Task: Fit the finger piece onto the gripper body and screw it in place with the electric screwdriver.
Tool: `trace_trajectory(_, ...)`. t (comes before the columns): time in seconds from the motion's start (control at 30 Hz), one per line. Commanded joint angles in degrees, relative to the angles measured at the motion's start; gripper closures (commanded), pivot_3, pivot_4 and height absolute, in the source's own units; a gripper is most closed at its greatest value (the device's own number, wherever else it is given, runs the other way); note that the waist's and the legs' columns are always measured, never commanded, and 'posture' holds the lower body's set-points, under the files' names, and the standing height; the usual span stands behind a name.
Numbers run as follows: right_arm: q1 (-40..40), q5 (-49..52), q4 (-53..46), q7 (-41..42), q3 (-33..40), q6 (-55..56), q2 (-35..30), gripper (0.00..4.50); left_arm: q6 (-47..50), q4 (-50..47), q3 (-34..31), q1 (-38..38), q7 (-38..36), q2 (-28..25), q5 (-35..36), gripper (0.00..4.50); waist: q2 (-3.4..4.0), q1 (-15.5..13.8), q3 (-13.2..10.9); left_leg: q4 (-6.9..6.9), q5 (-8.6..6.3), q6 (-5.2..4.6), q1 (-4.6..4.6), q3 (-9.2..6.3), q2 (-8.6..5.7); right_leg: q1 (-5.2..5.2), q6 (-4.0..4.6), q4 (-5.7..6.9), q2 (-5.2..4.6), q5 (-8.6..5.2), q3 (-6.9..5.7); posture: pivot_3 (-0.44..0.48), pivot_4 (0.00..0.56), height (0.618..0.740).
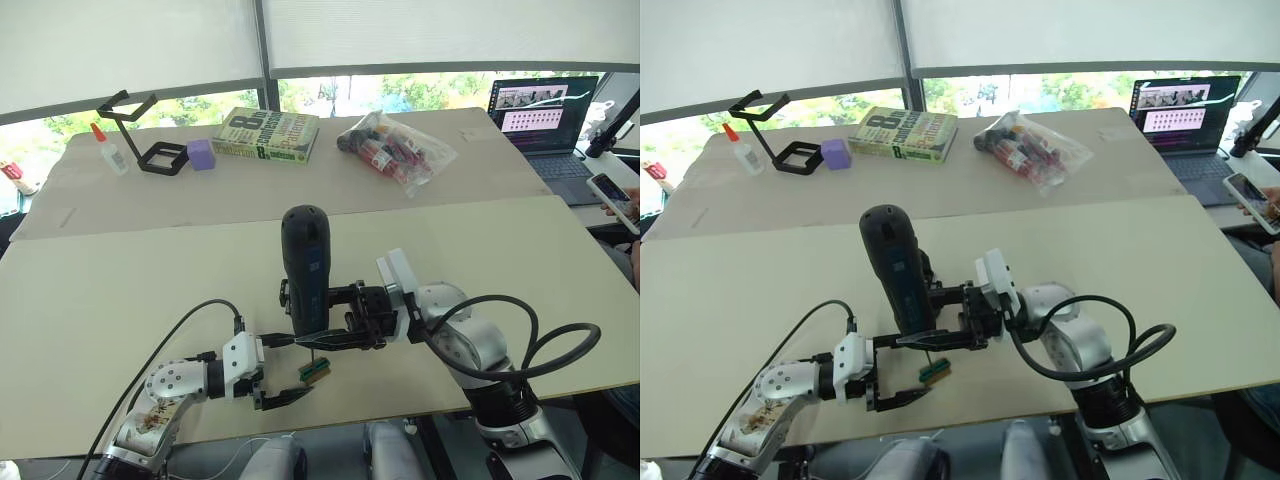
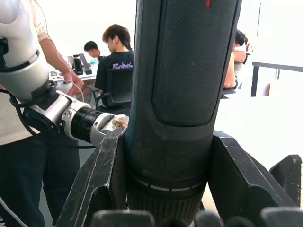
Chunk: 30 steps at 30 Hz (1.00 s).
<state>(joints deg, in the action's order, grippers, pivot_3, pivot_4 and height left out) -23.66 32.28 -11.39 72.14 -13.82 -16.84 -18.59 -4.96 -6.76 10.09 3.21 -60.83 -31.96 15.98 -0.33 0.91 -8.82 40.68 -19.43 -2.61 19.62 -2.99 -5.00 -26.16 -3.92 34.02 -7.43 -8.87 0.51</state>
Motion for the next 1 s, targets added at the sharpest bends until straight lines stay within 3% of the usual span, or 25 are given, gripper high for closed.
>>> trace_trajectory(0.03, -0.1, 0.5, -1.3, 0.3, 0.3, 1.9, 0.3, 2.52, 0.0, 0.8, 0.2, 0.7, 0.1, -0.1, -0.3, 0.04, 0.00, 0.0, 0.0, 0.00, 0.00, 0.00, 0.00, 0.00, 0.00, 0.00, 0.00, 0.00, 0.00, 0.00, 0.00, 0.000, 0.150, 0.740)
trace_trajectory(1.0, 0.4, -0.3, -0.5, 0.8, -0.7, 1.3, -0.4, 2.52, -0.2, 0.9, 0.2, 0.9, 0.1, -0.1, -0.5, 0.04, 0.00, 0.0, 0.0, 0.00, 0.00, 0.00, -0.02, 0.00, 0.00, 0.02, 0.00, 0.00, 0.00, 0.00, 0.00, 0.000, 0.150, 0.740)
